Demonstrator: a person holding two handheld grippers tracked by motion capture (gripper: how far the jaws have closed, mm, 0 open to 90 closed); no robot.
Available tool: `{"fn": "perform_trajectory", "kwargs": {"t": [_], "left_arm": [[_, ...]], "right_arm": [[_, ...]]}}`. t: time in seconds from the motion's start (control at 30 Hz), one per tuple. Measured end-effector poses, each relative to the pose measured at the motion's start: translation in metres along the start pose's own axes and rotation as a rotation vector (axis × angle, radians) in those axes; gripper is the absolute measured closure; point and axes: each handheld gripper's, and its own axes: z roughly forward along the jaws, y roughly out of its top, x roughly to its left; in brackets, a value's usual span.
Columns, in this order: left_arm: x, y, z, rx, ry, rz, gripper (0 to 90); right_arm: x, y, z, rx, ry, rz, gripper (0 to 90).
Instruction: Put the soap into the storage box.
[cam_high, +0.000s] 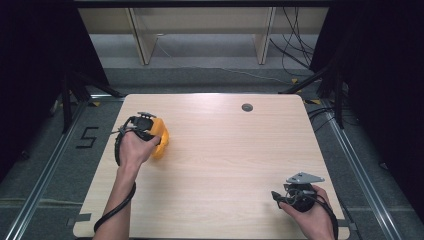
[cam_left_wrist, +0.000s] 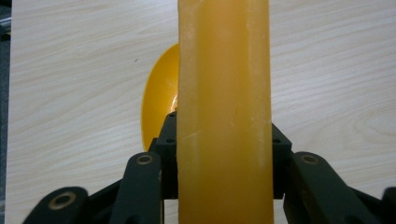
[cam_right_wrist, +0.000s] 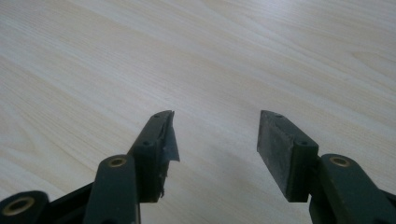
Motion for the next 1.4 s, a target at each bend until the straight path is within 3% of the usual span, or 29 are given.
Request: {"fn": "perform_trajectory", "kwargs": {"t": [0.2,0.53,0.9,1.27,1.33,1.4], "left_arm": [[0.003,0.003,0.006,0.014,0.004,0.019,60.5],[0.009,0.005,0.013,0.024,-0.018,0.022,60.5],[0.012,0.006,0.018,0.031,-0.013,0.029,60.5],[0.015,0.007,0.026,0.037,0.007,-0.023,60.5],[0.014,0.005,0.03,0.004,0.007,-0.035,60.5],[0.014,0.006,0.03,0.032,0.004,-0.035,60.5]], "right_arm": [[0.0,0.0,0.0,0.0,-0.005,-0.005,46.3],[0.0,0.0,0.001,0.0,-0.005,-0.006,46.3],[0.0,0.0,0.001,0.001,-0.004,-0.001,46.3],[0.0,0.0,0.001,0.007,-0.003,0.001,46.3],[0.0,0.0,0.001,0.007,-0.005,-0.002,46.3],[0.0,0.0,0.001,0.006,-0.003,0.0,46.3]]}}
